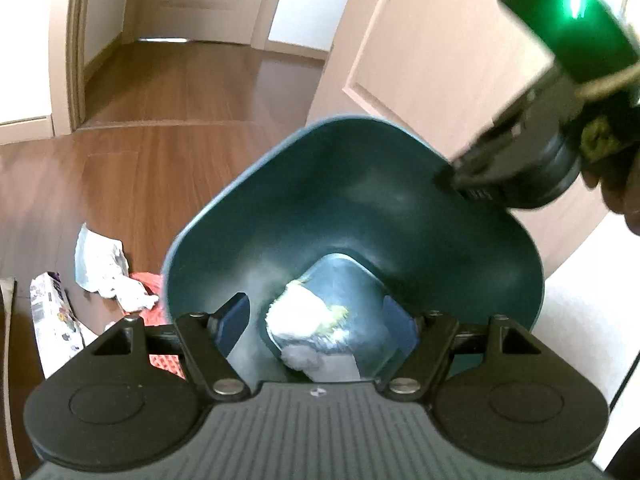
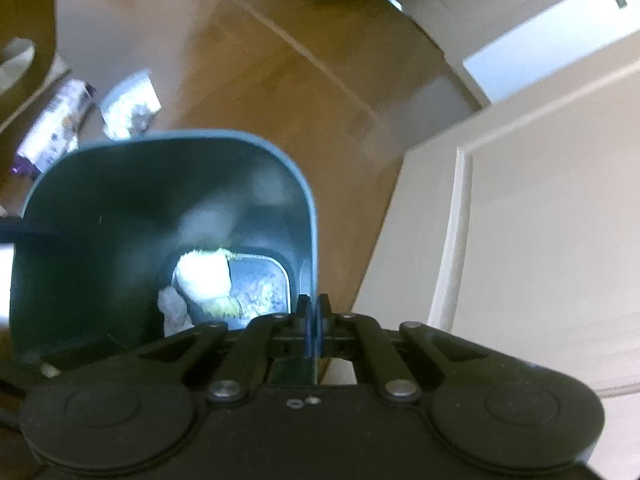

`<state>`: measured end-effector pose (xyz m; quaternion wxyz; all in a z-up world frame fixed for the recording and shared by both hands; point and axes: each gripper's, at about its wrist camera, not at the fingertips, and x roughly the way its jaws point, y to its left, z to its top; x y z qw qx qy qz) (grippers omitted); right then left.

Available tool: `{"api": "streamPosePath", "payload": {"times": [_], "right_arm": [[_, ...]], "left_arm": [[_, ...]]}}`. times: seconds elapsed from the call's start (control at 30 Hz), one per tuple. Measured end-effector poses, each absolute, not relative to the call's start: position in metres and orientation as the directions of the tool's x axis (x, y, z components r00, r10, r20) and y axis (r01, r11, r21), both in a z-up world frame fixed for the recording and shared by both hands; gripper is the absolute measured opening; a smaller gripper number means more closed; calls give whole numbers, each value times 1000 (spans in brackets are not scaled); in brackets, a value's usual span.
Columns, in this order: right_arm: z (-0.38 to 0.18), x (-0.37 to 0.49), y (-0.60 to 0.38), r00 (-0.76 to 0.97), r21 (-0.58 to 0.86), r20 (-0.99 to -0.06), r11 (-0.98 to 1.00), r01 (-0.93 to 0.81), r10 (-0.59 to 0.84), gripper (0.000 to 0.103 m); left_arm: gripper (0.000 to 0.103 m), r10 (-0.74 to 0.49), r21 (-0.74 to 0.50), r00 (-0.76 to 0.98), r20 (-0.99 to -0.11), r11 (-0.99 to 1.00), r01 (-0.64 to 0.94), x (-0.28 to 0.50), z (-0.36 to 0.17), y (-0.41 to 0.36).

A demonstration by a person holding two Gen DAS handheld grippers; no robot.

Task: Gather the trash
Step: 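Drop the white paper into the bin with the left gripper while the right holds the bin, then grasp the red mesh fruit net with the left gripper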

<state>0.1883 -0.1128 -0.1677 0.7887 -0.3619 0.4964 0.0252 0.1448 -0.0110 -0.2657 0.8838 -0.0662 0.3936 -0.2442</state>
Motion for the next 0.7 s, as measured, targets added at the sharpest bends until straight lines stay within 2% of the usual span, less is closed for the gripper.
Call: {"api": "streamPosePath", "payload": {"times": [0.13, 0.37, 0.7], "right_arm": [[-168, 193, -131, 445, -535, -823, 744, -401, -352, 5], [-177, 180, -151, 355, -546, -836, 704, -454, -419, 9], [-178, 177, -166, 222, -480, -877, 782, -397, -425, 10]], "left_arm": [[73, -468, -309, 617, -633, 883, 353, 144, -256, 10], [74, -369, -277, 691, -622, 929, 248, 150, -255, 55], [76, -243, -305, 637, -732, 952, 13, 180, -322, 121]]}}
